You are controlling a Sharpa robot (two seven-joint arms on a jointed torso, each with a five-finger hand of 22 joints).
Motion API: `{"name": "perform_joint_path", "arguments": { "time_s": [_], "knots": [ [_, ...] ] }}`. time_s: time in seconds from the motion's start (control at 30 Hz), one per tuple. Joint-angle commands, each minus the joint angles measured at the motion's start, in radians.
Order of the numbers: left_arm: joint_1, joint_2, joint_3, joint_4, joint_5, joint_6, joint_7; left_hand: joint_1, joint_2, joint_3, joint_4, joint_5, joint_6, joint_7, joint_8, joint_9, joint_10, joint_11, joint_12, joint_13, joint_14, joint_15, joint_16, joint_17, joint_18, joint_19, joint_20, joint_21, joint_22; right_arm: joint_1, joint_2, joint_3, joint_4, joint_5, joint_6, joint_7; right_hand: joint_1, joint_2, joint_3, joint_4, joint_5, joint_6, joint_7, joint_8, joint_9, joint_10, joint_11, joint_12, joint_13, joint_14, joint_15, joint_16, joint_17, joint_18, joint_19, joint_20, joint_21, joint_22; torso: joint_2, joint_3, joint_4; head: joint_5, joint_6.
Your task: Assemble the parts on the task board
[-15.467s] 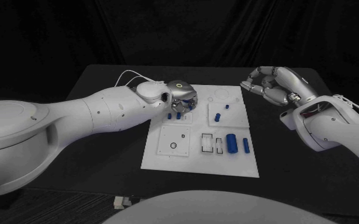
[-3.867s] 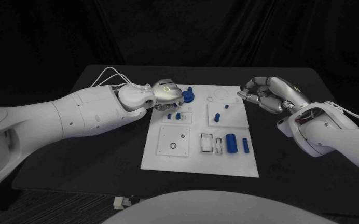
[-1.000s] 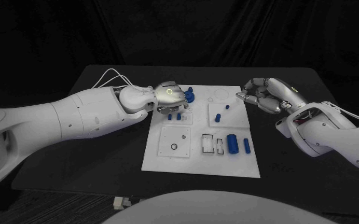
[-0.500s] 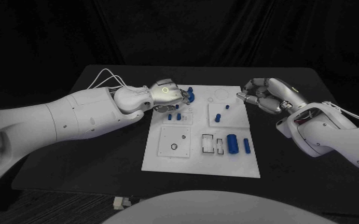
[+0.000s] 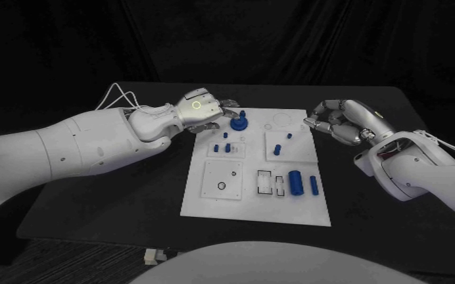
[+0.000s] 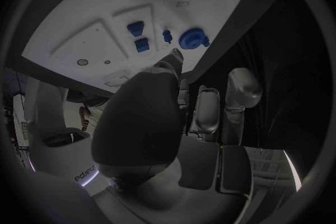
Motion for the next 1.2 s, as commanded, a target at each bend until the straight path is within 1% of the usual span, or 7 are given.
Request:
{"name": "perform_joint_path", "arguments": {
  "time_s": [0.03,0.23,0.37,0.47,0.57,0.67,1.2],
  "knots": [
    [0.022,-0.037,0.001,0.026,0.068,-0.066,-0.01,-0.09,0.003,0.007,-0.001,-0.009,0.011,-0.001,0.004,-0.005,0.036,-0.002,0.034,-0.006,-0.005,-0.002,-0.002,0.003,0.009,-0.002,0.003,-0.003,0.125,0.01,-0.013,0.001,0.011,-0.009,0.002,-0.021,0.028,0.001,0.001,-0.004,0.007,-0.001,0.007,-0.03,-0.023,0.105,-0.006,-0.007,0.104,0.048,-0.006,-0.065,0.002,0.023,-0.017,-0.005,-0.043,0.158,0.0,-0.0002,0.0,0.007,0.0],
    [0.07,-0.147,0.001,0.096,0.54,0.007,0.143,-0.601,0.001,0.119,0.006,0.006,0.017,0.026,-0.002,-0.017,0.112,0.036,0.09,-0.01,-0.028,0.006,-0.015,-0.029,0.015,-0.023,0.004,-0.051,0.115,0.098,-0.03,0.001,0.022,-0.025,0.041,0.005,0.205,-0.053,0.019,-0.048,0.053,0.095,0.01,-0.183,-0.145,-0.307,-0.006,-0.538,-0.535,0.019,-0.01,-0.22,-0.2,0.049,-0.053,-0.01,-0.208,0.095,0.0,-0.0003,-0.0006,0.012,0.0],
    [0.081,-0.181,0.001,0.104,1.198,0.301,0.357,-0.644,-0.057,0.045,-0.003,-0.007,0.008,0.128,0.001,-0.027,0.066,0.151,0.08,-0.017,-0.589,0.121,-0.342,-0.522,0.038,-0.442,0.051,-0.622,-0.019,0.155,-0.017,0.001,0.019,-0.172,0.121,-0.03,0.348,-0.113,0.098,-0.056,0.141,0.14,0.054,-0.336,-0.23,-0.529,0.053,-1.023,-0.908,0.059,0.029,-0.085,-0.019,0.015,0.005,0.02,-0.057,0.153,0.0,-0.0011,-0.0003,0.012,0.0],
    [0.076,-0.185,0.0,0.103,1.702,0.525,0.496,-0.569,0.145,-0.139,-0.043,0.101,0.014,0.168,0.003,-0.03,-0.044,0.177,0.048,-0.04,-1.027,0.22,-0.682,-0.658,-0.021,-0.746,0.083,-0.798,-0.077,0.188,0.01,0.001,0.014,-0.405,0.208,-0.098,0.357,-0.202,0.199,-0.001,-0.128,0.114,-0.022,-0.467,-0.296,-0.697,0.086,-1.238,-1.06,0.056,0.043,-0.065,0.004,0.02,0.001,0.031,-0.053,0.162,-0.002,-0.0017,0.0023,0.011,0.0],
    [0.059,-0.186,0.0,0.108,1.927,0.61,0.597,-0.48,0.074,-0.391,0.007,0.094,-0.17,0.153,-0.009,-0.08,-0.428,0.031,-0.107,-0.13,-1.348,0.17,-1.357,-1.004,-0.02,-1.29,0.103,-0.94,-0.701,0.201,0.042,0.001,-0.003,-0.546,0.292,-0.145,0.26,-0.301,0.314,-0.001,-0.229,0.136,-0.046,-0.523,-0.319,-0.714,0.073,-1.278,-1.117,0.05,0.032,-0.074,-0.013,0.026,-0.007,0.025,-0.078,0.157,0.0,-0.001,0.0002,0.012,0.0],
    [0.034,-0.185,0.0,0.119,2.073,0.655,0.683,-0.466,0.096,-0.383,0.001,0.072,-0.362,0.103,-0.025,-0.123,-0.486,-0.031,-0.126,-0.138,-1.34,0.086,-1.436,-1.039,-0.007,-1.345,0.087,-0.964,-1.155,0.196,0.084,0.001,-0.037,-0.639,0.391,-0.183,0.15,-0.4,0.443,0.0,-0.228,0.143,-0.065,-0.579,-0.332,-0.758,0.067,-1.304,-1.171,0.033,0.026,-0.104,-0.059,0.038,-0.034,0.022,-0.157,0.136,0.004,-0.0097,0.0083,0.003,0.0],
    [-0.026,-0.197,0.0,0.141,2.185,0.713,0.766,-0.433,0.145,-0.354,0.004,0.086,-0.555,0.05,-0.039,-0.158,-0.545,-0.077,-0.143,-0.149,-1.34,0.098,-1.436,-1.039,0.042,-1.348,0.107,-0.97,-1.257,0.153,0.195,0.001,-0.153,-0.71,0.518,-0.192,0.191,-0.395,0.48,-0.03,-0.187,0.188,-0.06,-0.61,-0.321,-0.725,0.067,-1.286,-1.233,0.028,0.027,-0.114,-0.077,0.038,-0.03,0.025,-0.169,0.138,0.01,-0.0505,0.0328,-0.02,0.0]
  ]
}}
